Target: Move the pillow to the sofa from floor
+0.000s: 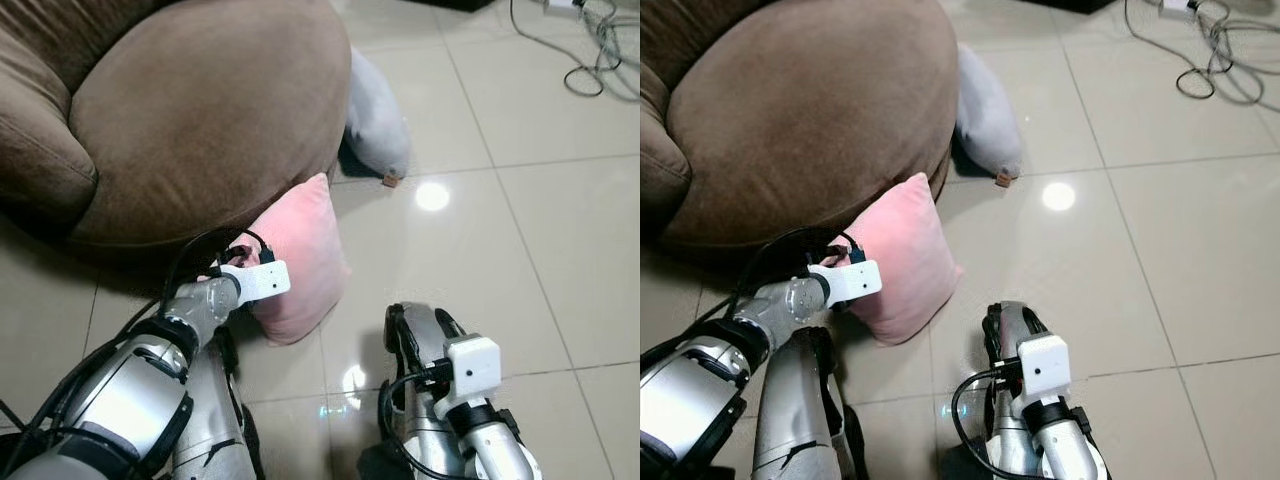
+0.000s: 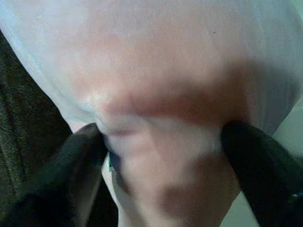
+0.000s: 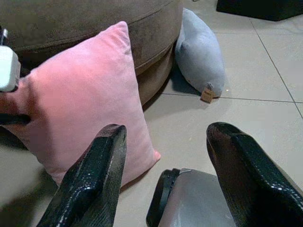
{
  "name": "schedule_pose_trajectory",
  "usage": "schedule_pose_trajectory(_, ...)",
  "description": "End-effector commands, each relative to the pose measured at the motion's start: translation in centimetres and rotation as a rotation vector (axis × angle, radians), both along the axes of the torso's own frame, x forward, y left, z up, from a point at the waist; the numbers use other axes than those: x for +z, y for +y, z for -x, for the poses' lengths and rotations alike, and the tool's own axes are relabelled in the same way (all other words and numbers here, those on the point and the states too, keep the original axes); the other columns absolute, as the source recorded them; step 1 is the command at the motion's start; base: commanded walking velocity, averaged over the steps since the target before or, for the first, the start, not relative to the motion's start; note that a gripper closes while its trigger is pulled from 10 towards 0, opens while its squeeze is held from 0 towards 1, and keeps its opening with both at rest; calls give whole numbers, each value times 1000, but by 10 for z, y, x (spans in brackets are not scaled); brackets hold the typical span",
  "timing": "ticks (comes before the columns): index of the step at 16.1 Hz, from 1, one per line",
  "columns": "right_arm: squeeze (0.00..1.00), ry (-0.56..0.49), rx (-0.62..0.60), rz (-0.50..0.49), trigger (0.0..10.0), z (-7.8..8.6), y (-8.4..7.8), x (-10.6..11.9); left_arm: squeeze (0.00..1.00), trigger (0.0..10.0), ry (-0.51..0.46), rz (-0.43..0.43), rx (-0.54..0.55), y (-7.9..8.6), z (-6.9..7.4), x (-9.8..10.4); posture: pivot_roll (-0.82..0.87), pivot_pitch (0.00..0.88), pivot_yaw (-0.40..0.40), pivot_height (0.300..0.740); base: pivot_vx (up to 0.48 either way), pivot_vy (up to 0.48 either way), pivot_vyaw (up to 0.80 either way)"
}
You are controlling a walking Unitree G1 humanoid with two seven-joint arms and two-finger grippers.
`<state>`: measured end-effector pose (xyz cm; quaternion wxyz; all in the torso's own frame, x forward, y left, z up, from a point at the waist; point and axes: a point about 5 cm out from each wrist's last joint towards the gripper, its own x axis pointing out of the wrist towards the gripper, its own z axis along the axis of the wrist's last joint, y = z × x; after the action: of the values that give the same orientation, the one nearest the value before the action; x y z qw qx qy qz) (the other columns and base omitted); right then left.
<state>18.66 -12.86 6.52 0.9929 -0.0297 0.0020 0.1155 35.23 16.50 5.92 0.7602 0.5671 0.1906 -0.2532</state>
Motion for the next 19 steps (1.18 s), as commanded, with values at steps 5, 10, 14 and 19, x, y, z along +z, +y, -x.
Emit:
schedule_pose_trajectory(5, 0, 18, 32, 22, 10000, 8, 3, 14, 0, 0, -39, 11, 59, 6, 5, -7, -201, 331, 46, 485, 0, 0, 0)
schedule_pose_trajectory(10, 0, 6, 225, 119, 10000, 1, -6, 45, 0, 0, -107, 39, 80, 1, -5, 6, -219, 330, 26, 485, 0, 0, 0)
schedule_pose_trajectory(14, 0, 42, 375, 187, 10000, -2, -8, 61, 0, 0, -128, 68, 103, -5, -7, 8, -223, 331, 14, 485, 0, 0, 0)
schedule_pose_trajectory(19, 0, 40, 469, 156, 10000, -2, 0, 85, 0, 0, -148, 207, 186, -20, -9, 9, -229, 343, 6, 485, 0, 0, 0)
